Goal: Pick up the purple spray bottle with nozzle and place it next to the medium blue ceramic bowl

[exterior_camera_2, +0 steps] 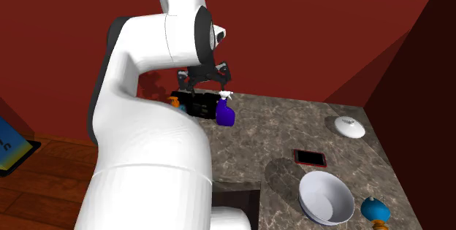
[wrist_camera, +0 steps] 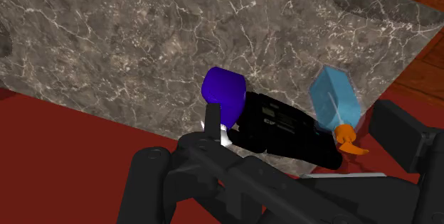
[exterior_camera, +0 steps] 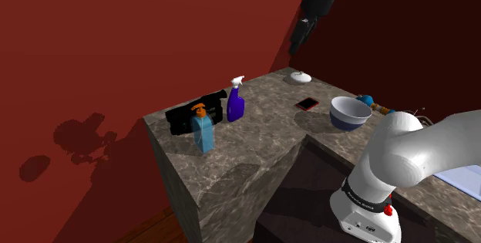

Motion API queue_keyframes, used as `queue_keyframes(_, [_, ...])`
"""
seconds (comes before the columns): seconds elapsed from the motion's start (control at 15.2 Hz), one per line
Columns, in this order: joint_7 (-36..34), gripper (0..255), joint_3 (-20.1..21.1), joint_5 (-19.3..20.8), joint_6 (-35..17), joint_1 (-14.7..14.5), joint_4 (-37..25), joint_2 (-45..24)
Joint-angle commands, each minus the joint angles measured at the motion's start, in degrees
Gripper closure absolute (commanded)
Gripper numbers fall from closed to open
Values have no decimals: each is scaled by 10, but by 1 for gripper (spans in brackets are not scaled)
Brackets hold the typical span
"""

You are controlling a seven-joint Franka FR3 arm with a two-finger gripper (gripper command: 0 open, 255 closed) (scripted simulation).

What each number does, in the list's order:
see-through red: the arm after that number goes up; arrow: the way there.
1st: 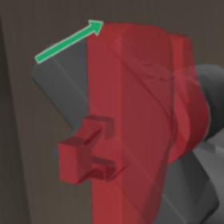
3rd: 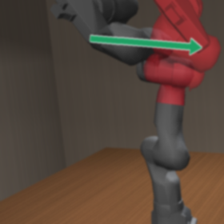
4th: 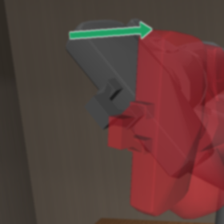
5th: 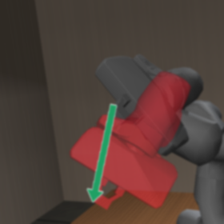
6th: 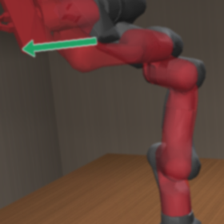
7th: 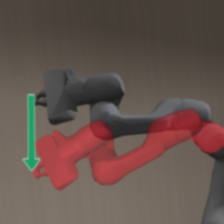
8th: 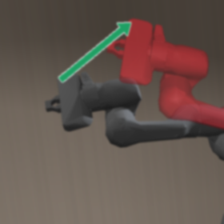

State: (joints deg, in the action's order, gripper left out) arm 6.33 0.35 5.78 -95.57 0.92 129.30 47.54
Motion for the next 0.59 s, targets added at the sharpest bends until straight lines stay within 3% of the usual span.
queue_keyframes(0.0, [0,0,0,0,0,0,0,0])
queue_keyframes(0.53, [186,0,-116,37,-184,-39,128,-7])
